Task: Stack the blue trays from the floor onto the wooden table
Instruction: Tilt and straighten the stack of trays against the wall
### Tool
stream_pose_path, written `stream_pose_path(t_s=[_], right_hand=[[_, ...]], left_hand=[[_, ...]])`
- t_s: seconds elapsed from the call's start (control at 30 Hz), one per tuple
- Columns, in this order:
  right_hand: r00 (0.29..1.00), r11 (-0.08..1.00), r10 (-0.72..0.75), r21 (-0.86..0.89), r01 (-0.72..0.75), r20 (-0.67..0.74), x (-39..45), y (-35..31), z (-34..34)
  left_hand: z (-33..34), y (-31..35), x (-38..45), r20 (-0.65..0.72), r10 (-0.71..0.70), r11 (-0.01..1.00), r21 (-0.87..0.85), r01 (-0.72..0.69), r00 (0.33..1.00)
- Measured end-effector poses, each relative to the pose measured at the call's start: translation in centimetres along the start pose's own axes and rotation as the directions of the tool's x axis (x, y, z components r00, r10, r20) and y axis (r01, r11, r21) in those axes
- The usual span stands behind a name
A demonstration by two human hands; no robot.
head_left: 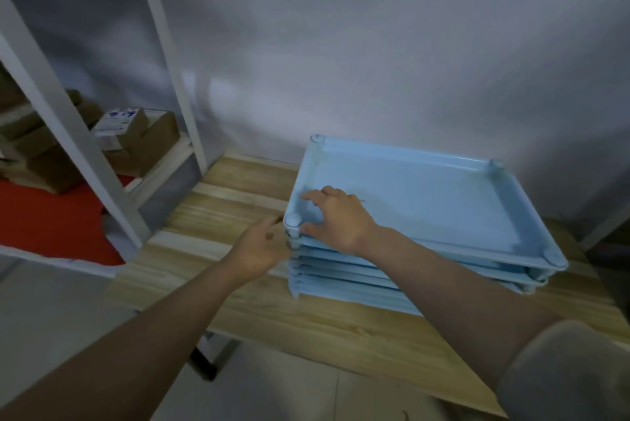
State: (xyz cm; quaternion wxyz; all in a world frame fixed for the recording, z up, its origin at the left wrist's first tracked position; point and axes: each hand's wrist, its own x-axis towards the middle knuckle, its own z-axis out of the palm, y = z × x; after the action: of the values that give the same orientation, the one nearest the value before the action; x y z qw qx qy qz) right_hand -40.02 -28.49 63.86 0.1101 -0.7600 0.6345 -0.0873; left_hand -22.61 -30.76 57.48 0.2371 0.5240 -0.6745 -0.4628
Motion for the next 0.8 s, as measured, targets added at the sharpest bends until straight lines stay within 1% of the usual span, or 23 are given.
stream_pose_path(t_s=[0.07, 0.13, 0.2, 0.27, 0.33, 0.4, 0.5, 0.57, 0.63, 0.8], right_hand=[[0.998, 0.998, -0.034, -0.055, 0.037, 0.054, 0.9, -1.3, 0.6], [0.994, 0.981, -0.049, -0.18, 0.067, 0.102, 1.4, -2.2, 1.2], [0.996, 0.967, -0.008, -0.252, 0.03, 0.088, 1.5, -2.9, 1.7], [0.997, 0.949, 0.0, -0.316, 0.025, 0.079, 1.5, -3.3, 1.9], [0.994, 0.943, -0.021, -0.327, 0.056, 0.109, 1.6, -3.4, 1.7], [0.99, 0.947, -0.049, -0.309, 0.088, 0.134, 1.8, -3.3, 1.4], [0.989, 0.961, -0.058, -0.26, 0.091, 0.132, 1.7, -3.2, 1.6], [0.99, 0.953, -0.072, -0.286, 0.103, 0.119, 1.7, -3.2, 1.7], [0.989, 0.917, -0.098, -0.376, 0.133, 0.111, 1.7, -3.3, 1.8], [0.982, 0.771, -0.147, -0.608, 0.19, 0.122, 1.9, -4.0, 1.7]], left_hand=[[0.2, -0.8, 0.5, 0.021, 0.007, 1.0, -0.019, -0.007, 1.0], [0.2, -1.2, 1.2, -0.014, 0.043, 0.997, -0.066, -0.044, 0.999], [0.2, -1.1, 1.7, -0.03, 0.083, 0.992, -0.091, -0.085, 0.996], [0.3, -0.9, 2.0, -0.028, 0.118, 0.992, -0.033, -0.118, 0.993], [0.2, -1.3, 2.4, -0.038, 0.146, 0.989, 0.019, -0.145, 0.989], [0.2, -1.4, 2.6, -0.03, 0.177, 0.984, 0.026, -0.176, 0.984], [0.1, -1.2, 2.6, -0.009, 0.192, 0.981, -0.015, -0.192, 0.981], [-0.1, -0.9, 2.4, 0.007, 0.186, 0.981, -0.054, -0.185, 0.983], [-0.1, -0.9, 2.5, 0.017, 0.162, 0.985, -0.063, -0.16, 0.987], [-0.5, -1.3, 3.2, 0.044, 0.136, 0.987, -0.098, -0.131, 0.99]])
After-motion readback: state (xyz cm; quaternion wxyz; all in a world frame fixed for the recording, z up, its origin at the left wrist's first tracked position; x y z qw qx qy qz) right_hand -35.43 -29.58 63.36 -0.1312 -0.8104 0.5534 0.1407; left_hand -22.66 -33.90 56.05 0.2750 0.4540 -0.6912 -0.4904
